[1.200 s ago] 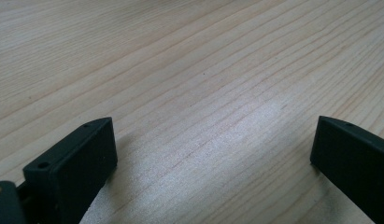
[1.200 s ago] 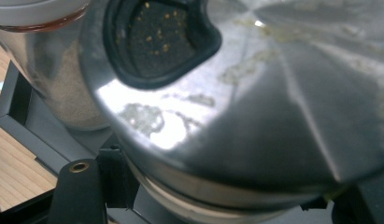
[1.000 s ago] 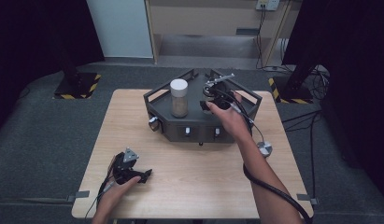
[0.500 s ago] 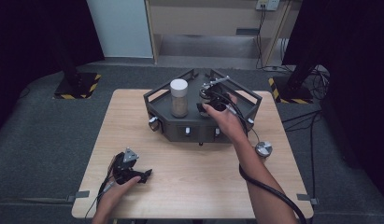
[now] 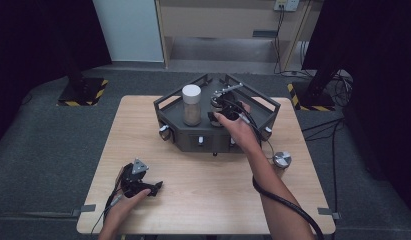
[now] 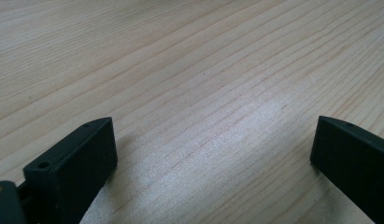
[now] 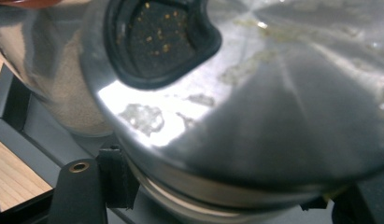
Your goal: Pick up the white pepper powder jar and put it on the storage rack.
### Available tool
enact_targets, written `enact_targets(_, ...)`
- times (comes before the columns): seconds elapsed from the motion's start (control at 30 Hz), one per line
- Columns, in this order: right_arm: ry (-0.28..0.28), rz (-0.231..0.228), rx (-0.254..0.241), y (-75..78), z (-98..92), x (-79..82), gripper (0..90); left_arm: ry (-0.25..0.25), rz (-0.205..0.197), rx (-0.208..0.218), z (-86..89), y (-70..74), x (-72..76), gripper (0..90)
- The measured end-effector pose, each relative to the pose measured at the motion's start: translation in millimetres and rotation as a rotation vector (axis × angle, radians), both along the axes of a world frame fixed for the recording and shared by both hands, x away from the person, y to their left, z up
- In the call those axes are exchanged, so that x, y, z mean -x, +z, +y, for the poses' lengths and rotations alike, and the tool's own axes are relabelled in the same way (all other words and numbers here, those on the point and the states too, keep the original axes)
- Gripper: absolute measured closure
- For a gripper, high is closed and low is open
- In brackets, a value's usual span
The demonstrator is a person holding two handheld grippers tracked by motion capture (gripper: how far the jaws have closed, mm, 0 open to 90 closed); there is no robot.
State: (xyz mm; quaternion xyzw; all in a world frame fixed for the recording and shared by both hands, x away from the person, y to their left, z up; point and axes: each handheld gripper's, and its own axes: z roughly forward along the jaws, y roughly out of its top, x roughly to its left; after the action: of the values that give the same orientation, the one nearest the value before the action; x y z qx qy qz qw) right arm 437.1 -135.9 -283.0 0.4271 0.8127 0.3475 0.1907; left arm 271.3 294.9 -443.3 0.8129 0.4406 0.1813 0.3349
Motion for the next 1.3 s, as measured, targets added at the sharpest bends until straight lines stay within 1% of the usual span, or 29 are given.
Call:
enact_targets(0.13, 0.002, 0.0, 0.009, -1.2, 2.7, -1.0, 31.3, 0.0, 0.0, 0.0, 0.0, 0.0, 0.0, 0.0)
enact_targets(0.53, -0.007, 0.016, 0.002, -5.6, 2.0, -3.6, 31.3, 0.0, 0.0, 0.0, 0.0, 0.1, 0.0, 0.0)
enact_targets(0.87, -0.011, 0.019, -0.001, -6.4, 0.7, -5.8, 31.3, 0.0, 0.0, 0.0, 0.0, 0.0, 0.0, 0.0)
enact_targets(1.3, -0.01, 0.009, -0.01, -9.2, -1.6, -4.6, 31.1, 0.0, 0.0, 0.0, 0.0, 0.0, 0.0, 0.0)
